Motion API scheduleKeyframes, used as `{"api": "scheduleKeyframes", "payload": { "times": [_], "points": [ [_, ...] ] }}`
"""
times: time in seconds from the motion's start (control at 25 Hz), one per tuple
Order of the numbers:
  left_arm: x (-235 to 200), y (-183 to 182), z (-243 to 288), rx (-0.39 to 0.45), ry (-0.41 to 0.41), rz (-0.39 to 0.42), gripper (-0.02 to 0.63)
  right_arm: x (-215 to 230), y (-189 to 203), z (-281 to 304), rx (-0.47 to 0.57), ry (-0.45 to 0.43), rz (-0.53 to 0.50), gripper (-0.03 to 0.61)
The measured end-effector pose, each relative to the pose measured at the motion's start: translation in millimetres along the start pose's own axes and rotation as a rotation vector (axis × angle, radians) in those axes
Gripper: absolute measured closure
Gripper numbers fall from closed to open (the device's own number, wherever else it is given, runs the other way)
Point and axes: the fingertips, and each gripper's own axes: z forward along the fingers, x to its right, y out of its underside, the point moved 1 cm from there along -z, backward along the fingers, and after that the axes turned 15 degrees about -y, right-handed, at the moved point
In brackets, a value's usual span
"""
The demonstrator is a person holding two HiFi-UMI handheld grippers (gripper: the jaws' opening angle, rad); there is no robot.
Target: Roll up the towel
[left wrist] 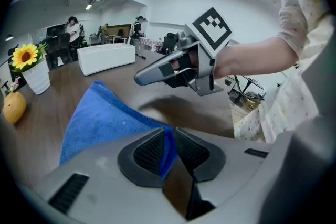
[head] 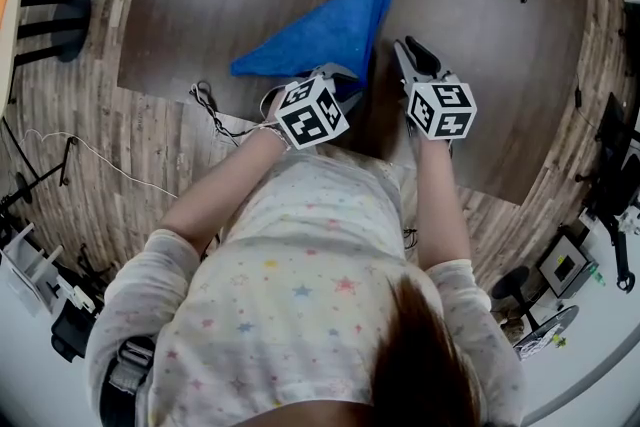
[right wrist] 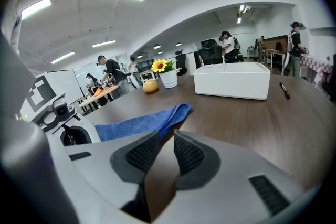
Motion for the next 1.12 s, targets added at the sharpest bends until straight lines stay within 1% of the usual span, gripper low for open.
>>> {"api": "scheduleKeyframes", "payload": {
  "times": [0.04,0.12,0.2,0.28,0.44,0.52,0.64,0.76,0.84,0.96,1.04,1.12],
  "points": [
    [3.5,1.5,-0.1,-0.004,0.016,-0.001,0.557,-0.7,-0.2,1.4,-0.001,-0.003,-0.002,0.492],
    [10.3,1.1,-2.1,0.001,0.049,-0.018,0.506,-1.2,-0.6,4.3,-0.004,-0.01,-0.006,0.492],
    [15.0,-1.2,-5.3,0.013,0.064,-0.028,0.493,-1.3,-1.2,6.0,-0.007,-0.013,-0.008,0.492],
    [13.7,-2.6,-9.4,0.025,0.051,-0.028,0.491,-2.5,-2.7,7.7,-0.008,-0.015,-0.011,0.492],
    [-7.6,0.6,-17.7,0.041,-0.012,-0.055,0.491,-2.5,-7.5,15.3,-0.011,-0.013,-0.018,0.491],
    [-21.2,2.9,-23.2,0.047,-0.043,-0.076,0.491,-0.3,-11.0,19.4,-0.014,-0.006,-0.013,0.48],
    [-42.3,5.6,-34.9,0.048,-0.095,-0.1,0.491,6.6,-18.3,26.0,-0.014,0.007,0.007,0.468],
    [-63.7,11.4,-47.0,0.043,-0.148,-0.101,0.491,18.4,-25.9,35.6,-0.008,0.028,0.038,0.457],
    [-83.5,23.3,-55.2,0.033,-0.187,-0.107,0.491,26.0,-30.3,47.5,-0.008,0.043,0.067,0.438],
    [-114.6,49.1,-69.3,-0.002,-0.246,-0.152,0.481,32.7,-36.5,67.2,-0.021,0.055,0.106,0.411],
    [-129.4,64.1,-75.0,-0.031,-0.271,-0.181,0.47,39.1,-36.5,76.8,-0.057,0.067,0.108,0.389],
    [-138.6,82.1,-78.0,-0.068,-0.274,-0.201,0.459,43.9,-33.0,87.0,-0.111,0.084,0.093,0.38]
  ]
}}
